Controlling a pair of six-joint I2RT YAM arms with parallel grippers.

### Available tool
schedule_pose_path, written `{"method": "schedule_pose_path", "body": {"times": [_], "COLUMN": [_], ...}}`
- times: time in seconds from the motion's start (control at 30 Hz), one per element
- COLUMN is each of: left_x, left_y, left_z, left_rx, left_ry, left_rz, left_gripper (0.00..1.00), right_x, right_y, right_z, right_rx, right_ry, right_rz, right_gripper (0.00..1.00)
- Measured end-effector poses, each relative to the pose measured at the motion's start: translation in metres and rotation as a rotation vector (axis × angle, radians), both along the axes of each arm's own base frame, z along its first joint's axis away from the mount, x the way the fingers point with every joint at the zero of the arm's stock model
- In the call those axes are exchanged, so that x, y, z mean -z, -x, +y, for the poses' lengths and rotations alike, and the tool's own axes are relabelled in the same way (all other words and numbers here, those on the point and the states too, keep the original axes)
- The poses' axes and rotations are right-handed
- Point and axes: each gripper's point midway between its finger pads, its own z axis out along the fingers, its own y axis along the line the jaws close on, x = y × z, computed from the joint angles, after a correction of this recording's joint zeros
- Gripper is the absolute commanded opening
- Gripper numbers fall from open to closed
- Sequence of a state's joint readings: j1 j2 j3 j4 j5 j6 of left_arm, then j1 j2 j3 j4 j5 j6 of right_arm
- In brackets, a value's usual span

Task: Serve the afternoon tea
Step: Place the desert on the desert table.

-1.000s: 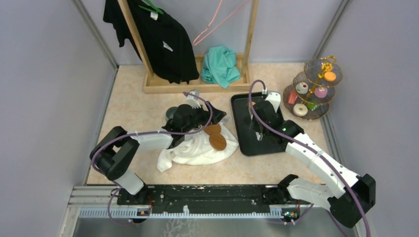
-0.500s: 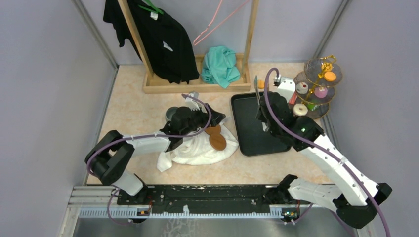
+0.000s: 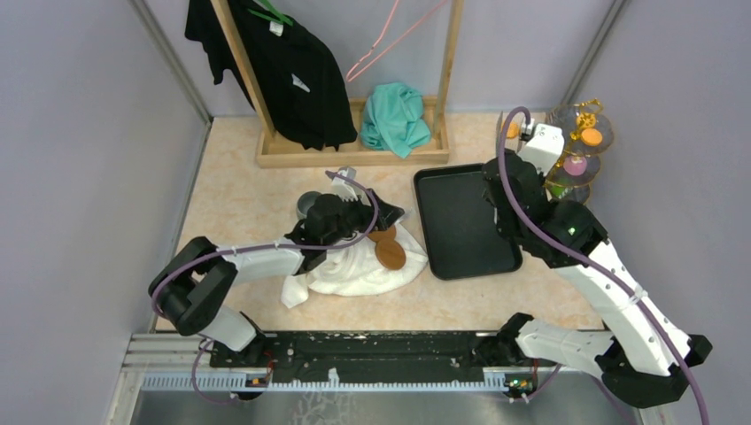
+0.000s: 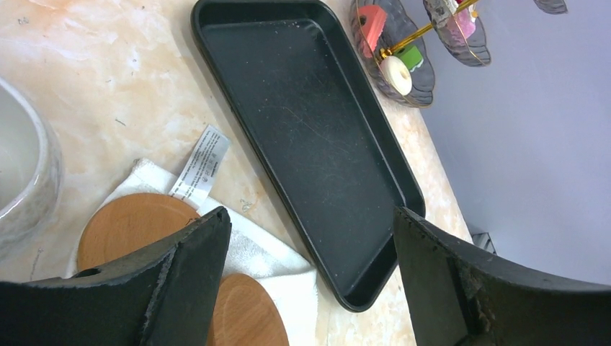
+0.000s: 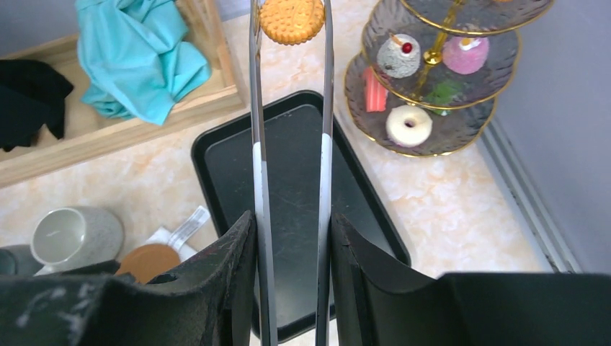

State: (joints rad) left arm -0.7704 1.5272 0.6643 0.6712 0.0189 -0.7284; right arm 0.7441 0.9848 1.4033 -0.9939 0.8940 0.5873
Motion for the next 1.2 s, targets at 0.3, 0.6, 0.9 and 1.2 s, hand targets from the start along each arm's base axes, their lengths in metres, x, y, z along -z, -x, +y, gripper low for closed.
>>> {"method": "schedule_pose_path", "body": {"times": [0.3, 0.6, 0.9, 1.2], "left_x": [-0.007, -0.017, -0.017, -0.016], "left_y": [0.007, 0.014, 0.016, 0.018], "left_z": [0.0, 0.0, -0.001, -0.003], "left_rx": [0.015, 0.031, 0.039, 0.044], "left_ry": [0.005, 0.01, 0.005, 0.003], "left_rz": [-0.015, -0.036, -0.037, -0.038], "left_gripper": [0.88, 0.88, 0.88, 0.88], "right_x": [0.001, 0.004, 0.007, 0.019], "right_y": [0.002, -0.004, -0.009, -0.016], "right_z": [-0.019, -0.048, -0.062, -0.08], "right_rx": [0.074, 0.164, 0.192, 0.229], "right_ry": [0.069, 0.082, 0.067, 0.053], "right_rz": [0.027, 0.054, 0.069, 0.098], "right_gripper": [0.01, 0.02, 0.01, 0.01]}}
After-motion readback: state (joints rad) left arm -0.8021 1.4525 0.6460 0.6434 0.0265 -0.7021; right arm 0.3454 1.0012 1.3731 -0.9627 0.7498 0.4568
